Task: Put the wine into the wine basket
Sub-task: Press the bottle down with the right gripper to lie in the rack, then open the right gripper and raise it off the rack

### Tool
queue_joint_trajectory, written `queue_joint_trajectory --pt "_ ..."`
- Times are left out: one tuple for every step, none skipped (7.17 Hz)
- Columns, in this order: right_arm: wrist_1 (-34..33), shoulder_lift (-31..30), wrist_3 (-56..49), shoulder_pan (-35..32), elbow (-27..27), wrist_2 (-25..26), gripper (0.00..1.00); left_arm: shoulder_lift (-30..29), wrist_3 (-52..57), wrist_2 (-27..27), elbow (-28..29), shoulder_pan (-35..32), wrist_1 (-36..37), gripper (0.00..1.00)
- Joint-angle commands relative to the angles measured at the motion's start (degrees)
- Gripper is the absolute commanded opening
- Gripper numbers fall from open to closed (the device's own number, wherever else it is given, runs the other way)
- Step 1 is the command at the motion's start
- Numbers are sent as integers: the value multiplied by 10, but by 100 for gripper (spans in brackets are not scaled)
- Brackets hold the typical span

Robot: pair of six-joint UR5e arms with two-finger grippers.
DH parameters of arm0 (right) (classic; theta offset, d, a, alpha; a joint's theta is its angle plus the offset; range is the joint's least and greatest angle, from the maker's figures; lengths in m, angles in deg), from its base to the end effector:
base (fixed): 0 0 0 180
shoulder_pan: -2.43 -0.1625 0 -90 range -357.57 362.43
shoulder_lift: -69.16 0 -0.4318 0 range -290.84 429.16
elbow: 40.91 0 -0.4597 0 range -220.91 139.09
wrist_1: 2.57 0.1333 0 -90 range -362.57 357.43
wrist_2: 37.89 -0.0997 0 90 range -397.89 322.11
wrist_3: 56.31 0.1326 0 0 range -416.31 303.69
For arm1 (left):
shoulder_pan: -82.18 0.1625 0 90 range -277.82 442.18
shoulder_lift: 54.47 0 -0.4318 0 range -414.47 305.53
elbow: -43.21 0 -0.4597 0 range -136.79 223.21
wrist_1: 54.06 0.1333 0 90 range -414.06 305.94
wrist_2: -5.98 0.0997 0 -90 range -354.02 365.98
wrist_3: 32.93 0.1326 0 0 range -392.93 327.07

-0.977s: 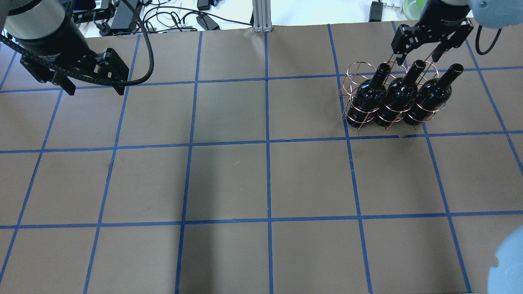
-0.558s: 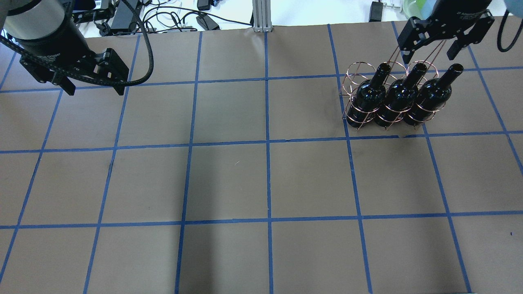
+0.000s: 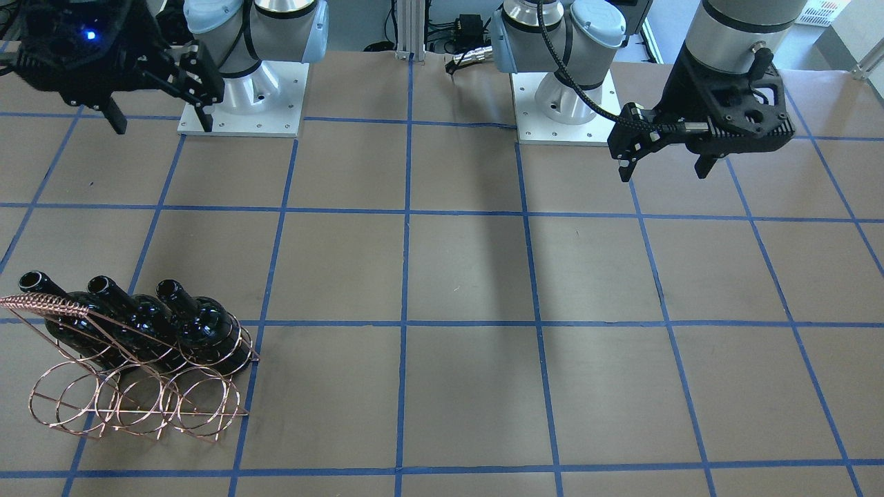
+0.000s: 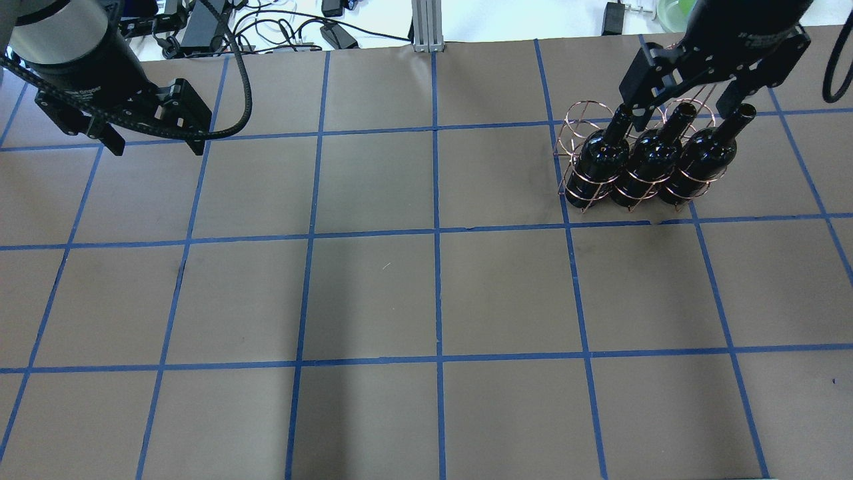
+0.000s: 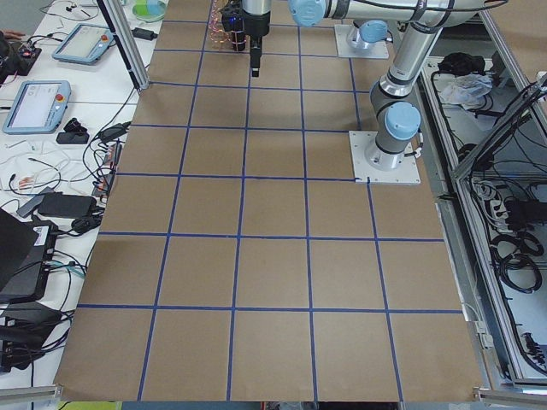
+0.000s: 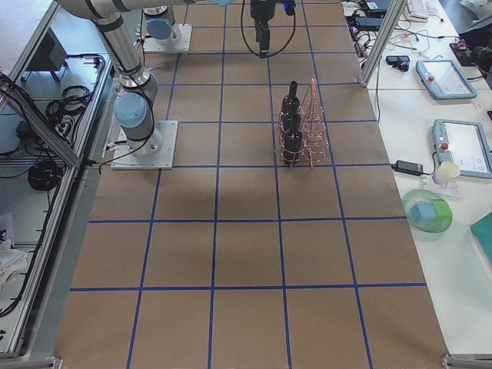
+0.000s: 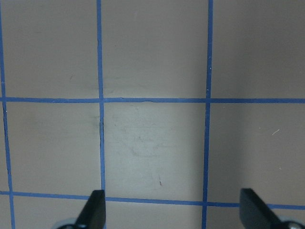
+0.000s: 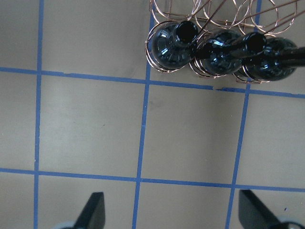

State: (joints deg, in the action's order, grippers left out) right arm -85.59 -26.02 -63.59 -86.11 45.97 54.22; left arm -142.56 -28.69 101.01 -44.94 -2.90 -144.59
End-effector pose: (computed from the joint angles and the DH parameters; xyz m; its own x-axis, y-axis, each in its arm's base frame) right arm 0.1152 -0.5217 0.5287 -0.9942 -0.1005 0.0394 -0.1013 0.9947 -0.0182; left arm -0.0739 -0.5597 0.4979 -0.9957 -0.0166 -0.0915 -0.0120 0.9987 -0.0497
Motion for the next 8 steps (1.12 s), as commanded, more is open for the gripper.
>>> queue_joint_trajectory --pt "-26 -24 -2 -4 30 1 100 20 0 -40 2 -3 -4 100" --pt "-26 -30 2 -3 30 -3 100 23 -1 -43 2 -15 -5 100" --pt "-27 -31 4 -2 27 -9 100 24 -1 -42 1 -30 -4 100" --pt "-29 -23 7 -3 6 -28 100 23 -1 -44 0 -34 -5 100" --pt "-30 -12 10 -2 -12 -29 100 23 -1 -46 0 -34 -4 100" --pt "-30 -5 25 -3 -14 -30 100 23 1 -41 0 -34 -5 100" --pt "-31 -4 43 -3 -18 -22 100 27 4 -36 -1 -34 -7 100" --pt "-30 2 61 -3 -27 -20 100 26 4 -37 -4 -34 -6 100"
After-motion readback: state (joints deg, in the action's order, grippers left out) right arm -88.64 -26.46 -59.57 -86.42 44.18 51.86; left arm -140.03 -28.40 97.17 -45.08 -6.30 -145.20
